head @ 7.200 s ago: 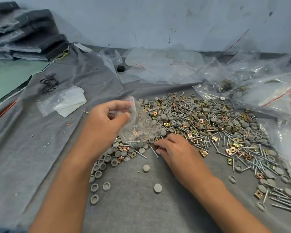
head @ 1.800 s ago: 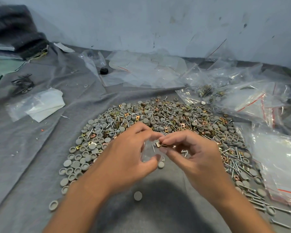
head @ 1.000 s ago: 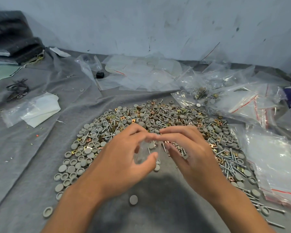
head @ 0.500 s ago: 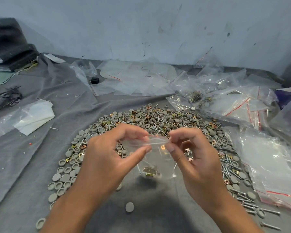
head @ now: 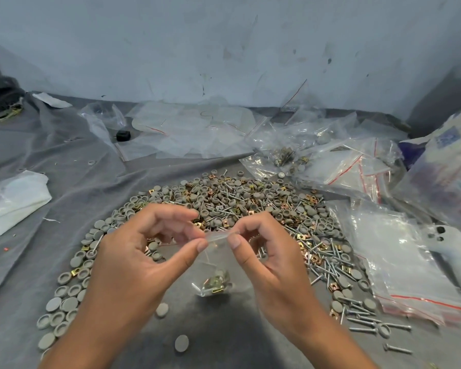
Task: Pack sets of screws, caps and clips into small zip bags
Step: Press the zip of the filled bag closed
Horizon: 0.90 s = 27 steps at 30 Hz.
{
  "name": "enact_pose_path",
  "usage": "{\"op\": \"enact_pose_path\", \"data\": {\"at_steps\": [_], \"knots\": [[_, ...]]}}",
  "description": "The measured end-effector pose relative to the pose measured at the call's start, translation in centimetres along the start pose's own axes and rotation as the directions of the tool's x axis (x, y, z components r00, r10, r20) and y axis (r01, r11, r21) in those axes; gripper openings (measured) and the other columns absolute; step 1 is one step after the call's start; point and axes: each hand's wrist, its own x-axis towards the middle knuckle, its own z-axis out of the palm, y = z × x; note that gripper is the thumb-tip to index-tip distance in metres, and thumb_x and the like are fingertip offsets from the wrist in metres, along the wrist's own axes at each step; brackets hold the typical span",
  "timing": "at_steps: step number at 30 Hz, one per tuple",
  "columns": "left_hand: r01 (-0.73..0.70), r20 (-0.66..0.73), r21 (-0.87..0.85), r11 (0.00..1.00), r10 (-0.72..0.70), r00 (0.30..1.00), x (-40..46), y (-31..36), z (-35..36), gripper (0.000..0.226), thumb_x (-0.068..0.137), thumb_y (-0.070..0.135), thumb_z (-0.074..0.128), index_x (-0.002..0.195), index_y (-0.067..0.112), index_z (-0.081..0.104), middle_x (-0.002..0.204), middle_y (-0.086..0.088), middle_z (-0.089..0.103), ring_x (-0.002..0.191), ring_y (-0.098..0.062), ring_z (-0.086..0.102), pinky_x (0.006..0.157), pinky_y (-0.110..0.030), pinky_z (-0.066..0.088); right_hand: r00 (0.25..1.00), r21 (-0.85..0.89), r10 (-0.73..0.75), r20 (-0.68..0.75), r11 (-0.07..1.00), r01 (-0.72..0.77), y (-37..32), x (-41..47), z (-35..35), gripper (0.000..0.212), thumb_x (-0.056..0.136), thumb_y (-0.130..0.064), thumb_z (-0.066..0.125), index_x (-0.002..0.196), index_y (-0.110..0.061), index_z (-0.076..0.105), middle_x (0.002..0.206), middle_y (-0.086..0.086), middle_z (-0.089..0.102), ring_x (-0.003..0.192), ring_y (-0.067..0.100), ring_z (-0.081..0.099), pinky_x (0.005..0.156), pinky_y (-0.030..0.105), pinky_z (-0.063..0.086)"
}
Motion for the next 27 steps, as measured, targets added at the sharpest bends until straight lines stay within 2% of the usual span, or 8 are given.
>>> {"op": "enact_pose_path", "data": {"at_steps": [8, 11, 13, 16, 18, 20, 24, 27], "knots": [[-0.007, 0.025, 0.027, 1.0, 0.006, 1.0, 0.1, 0.0, 0.3, 0.037, 0.083, 0.047, 0.077, 0.115, 0.033, 0.065, 0.094, 0.01, 0.076, 0.087, -0.014, 0.073, 0.078, -0.021, 0.054, 0.999, 0.018, 0.009, -0.035, 1.0, -0.008, -0.1, -0.1, 0.1, 0.015, 0.097, -0.039, 0.056, 0.094, -0.026, 0.062, 0.088, -0.008, 0.061, 0.079, 0.02, 0.056, 0.068, 0.041, 0.047], [0.01, 0.029, 0.039, 0.999, -0.011, 1.0, 0.0, 0.2, 0.3, 0.036, 0.084, 0.047, 0.075, 0.114, 0.032, 0.064, 0.093, 0.01, 0.076, 0.087, -0.015, 0.072, 0.076, -0.023, 0.054, 1.0, 0.008, -0.003, 0.002, 1.0, 0.003, -0.2, -0.1, 0.1, 0.01, 0.097, -0.038, 0.06, 0.099, -0.029, 0.064, 0.092, -0.009, 0.064, 0.084, 0.02, 0.06, 0.069, 0.033, 0.048], [0.011, 0.056, 0.046, 0.999, -0.014, 0.998, -0.1, 0.5, 0.4, 0.033, 0.085, 0.047, 0.072, 0.112, 0.032, 0.062, 0.093, 0.009, 0.075, 0.086, -0.016, 0.071, 0.07, -0.03, 0.054, 0.999, -0.028, -0.022, 0.024, 0.999, 0.023, -0.2, -0.1, 0.2, 0.012, 0.097, -0.038, 0.062, 0.1, -0.029, 0.067, 0.094, -0.012, 0.065, 0.088, 0.018, 0.063, 0.07, 0.025, 0.046], [-0.008, 0.111, 0.066, 0.998, 0.0, 0.994, -0.1, 0.8, 0.6, 0.019, 0.088, 0.049, 0.068, 0.101, 0.039, 0.058, 0.092, 0.007, 0.071, 0.085, -0.016, 0.069, 0.062, -0.038, 0.05, 0.999, -0.057, -0.027, 0.029, 0.998, 0.028, 0.0, -0.1, 0.3, 0.014, 0.097, -0.038, 0.061, 0.098, -0.026, 0.068, 0.092, -0.015, 0.065, 0.087, 0.013, 0.062, 0.072, 0.016, 0.042], [-0.01, 0.121, 0.066, 0.998, 0.002, 0.993, 0.0, 0.8, 0.7, 0.019, 0.088, 0.051, 0.068, 0.099, 0.04, 0.057, 0.093, 0.006, 0.071, 0.088, -0.017, 0.069, 0.068, -0.033, 0.051, 0.999, -0.082, -0.032, 0.027, 0.996, 0.034, 0.1, -0.2, 0.4, 0.016, 0.097, -0.04, 0.06, 0.097, -0.026, 0.068, 0.09, -0.017, 0.063, 0.084, 0.009, 0.06, 0.071, 0.014, 0.04], [0.026, 0.104, 0.027, 0.999, -0.028, 0.994, 0.0, 0.6, 0.7, 0.029, 0.085, 0.053, 0.071, 0.104, 0.035, 0.058, 0.095, 0.007, 0.074, 0.092, -0.018, 0.071, 0.074, -0.032, 0.053, 1.0, -0.081, -0.028, 0.01, 0.996, 0.029, 0.2, -0.2, 0.5, 0.017, 0.098, -0.042, 0.058, 0.096, -0.027, 0.066, 0.089, -0.018, 0.062, 0.082, 0.008, 0.059, 0.07, 0.014, 0.04], [0.087, 0.05, -0.052, 0.995, -0.084, 0.995, 0.1, -0.1, 0.2, 0.037, 0.079, 0.051, 0.075, 0.108, 0.037, 0.059, 0.097, 0.005, 0.075, 0.092, -0.019, 0.072, 0.078, -0.034, 0.057, 0.996, 0.098, 0.078, -0.044, 0.992, -0.074, 0.2, 0.0, 0.1, 0.018, 0.096, -0.049, 0.056, 0.095, -0.033, 0.063, 0.084, -0.014, 0.061, 0.075, 0.012, 0.057, 0.064, 0.025, 0.045], [0.102, 0.025, -0.062, 0.993, -0.101, 0.995, 0.2, -0.3, -0.1, 0.038, 0.077, 0.052, 0.077, 0.106, 0.035, 0.059, 0.095, 0.004, 0.076, 0.089, -0.017, 0.072, 0.079, -0.031, 0.056, 0.996, 0.145, 0.093, -0.015, 0.985, -0.089, 0.2, 0.1, -0.2, 0.017, 0.095, -0.052, 0.055, 0.095, -0.036, 0.062, 0.084, -0.013, 0.061, 0.073, 0.011, 0.056, 0.061, 0.024, 0.047]]}}
